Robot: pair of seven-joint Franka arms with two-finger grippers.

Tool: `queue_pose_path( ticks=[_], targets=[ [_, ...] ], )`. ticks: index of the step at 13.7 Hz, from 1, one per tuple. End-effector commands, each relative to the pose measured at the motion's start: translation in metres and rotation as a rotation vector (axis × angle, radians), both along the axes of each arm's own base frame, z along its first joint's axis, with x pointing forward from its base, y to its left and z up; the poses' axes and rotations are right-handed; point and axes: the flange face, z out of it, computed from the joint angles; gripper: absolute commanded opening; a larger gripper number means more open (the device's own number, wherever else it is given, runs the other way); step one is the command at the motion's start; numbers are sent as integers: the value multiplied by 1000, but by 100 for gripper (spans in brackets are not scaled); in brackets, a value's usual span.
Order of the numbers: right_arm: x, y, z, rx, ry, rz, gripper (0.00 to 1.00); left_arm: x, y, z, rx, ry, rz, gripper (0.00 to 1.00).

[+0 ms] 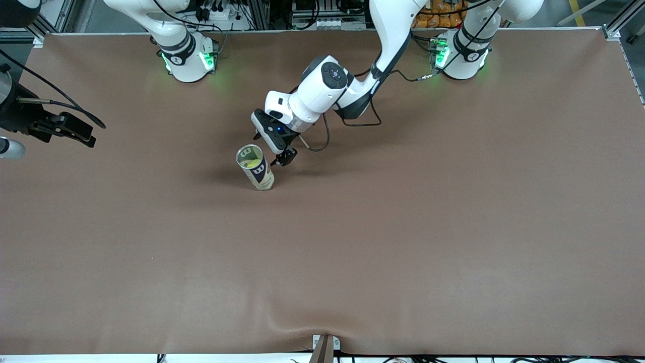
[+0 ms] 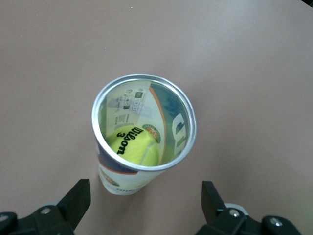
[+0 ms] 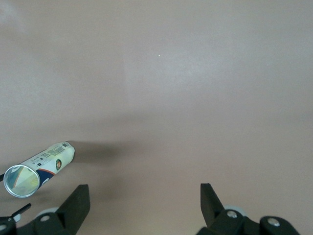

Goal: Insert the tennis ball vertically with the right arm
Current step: 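Set the can upright on the table with the left gripper, then open the left gripper and raise it away from the can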

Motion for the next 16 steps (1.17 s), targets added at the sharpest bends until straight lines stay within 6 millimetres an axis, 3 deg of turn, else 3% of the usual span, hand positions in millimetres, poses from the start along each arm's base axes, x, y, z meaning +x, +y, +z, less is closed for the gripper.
queue_pose_path(
  ticks=[1,4,8,10,13,16],
  targets=[
    [-5,2,5,-3,-8,13,100,3,19,36,29,44,-8,100],
    [-5,2,5,-3,-11,15,100,11,35,61,79,91,-18,100],
    [-5,1,5,-2,-8,13,100,14,50,101,282,138,10,100],
    [-5,0,5,-2,-7,11,100,23,70,117,327,193,64,100],
    [-5,0,4,-2,-4,10,100,54,118,143,374,240,139,100],
    [-5,0,4,-2,-4,11,100,96,187,164,428,302,265,100]
  ],
)
